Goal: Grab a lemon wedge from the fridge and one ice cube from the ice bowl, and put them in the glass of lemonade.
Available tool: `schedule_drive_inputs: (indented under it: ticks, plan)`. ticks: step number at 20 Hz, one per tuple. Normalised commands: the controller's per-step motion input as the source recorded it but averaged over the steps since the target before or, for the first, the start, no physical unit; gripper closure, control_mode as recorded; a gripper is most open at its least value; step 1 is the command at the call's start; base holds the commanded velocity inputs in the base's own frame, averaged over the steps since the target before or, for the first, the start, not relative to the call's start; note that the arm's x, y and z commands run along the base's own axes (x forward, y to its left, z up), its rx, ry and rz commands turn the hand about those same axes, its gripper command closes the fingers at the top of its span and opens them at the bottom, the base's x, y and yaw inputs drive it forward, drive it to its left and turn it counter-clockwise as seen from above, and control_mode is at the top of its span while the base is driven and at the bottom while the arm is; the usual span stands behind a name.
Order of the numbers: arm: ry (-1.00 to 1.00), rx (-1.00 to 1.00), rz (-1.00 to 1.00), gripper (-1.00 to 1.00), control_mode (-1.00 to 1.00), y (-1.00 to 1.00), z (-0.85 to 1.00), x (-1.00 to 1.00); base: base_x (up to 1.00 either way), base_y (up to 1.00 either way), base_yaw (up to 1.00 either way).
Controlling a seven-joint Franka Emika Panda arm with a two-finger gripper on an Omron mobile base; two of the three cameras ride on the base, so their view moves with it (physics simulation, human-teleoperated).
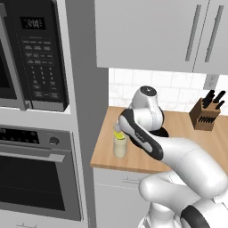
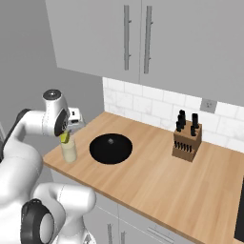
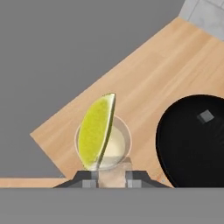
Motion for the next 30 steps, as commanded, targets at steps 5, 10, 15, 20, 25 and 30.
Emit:
schedule_drive_inputs:
  ticks: [5,10,15,20,25,30]
  plan:
    - [0.0,0.0,0.0,1.0,-1.0,0.01,0.0,0.03,0.0,0.0,0.0]
    - [0.1,0.0,-0.04,1.0,-1.0,0.0,0.0,0.0,0.0,0.0,0.0]
    - [0.2,-0.03,-0.12,1.0,-1.0,0.0,0.06,0.01,0.0,0.0,0.0]
    - [0.08,-0.09,-0.09,1.0,-1.0,0.0,0.41,0.0,0.0,0.0,0.0]
    - [0.0,0.0,-0.02,1.0,-1.0,0.0,0.06,0.15,0.0,0.0,0.0]
    - [0.0,0.0,0.0,1.0,-1.0,0.01,-0.03,0.21,0.0,0.0,0.0]
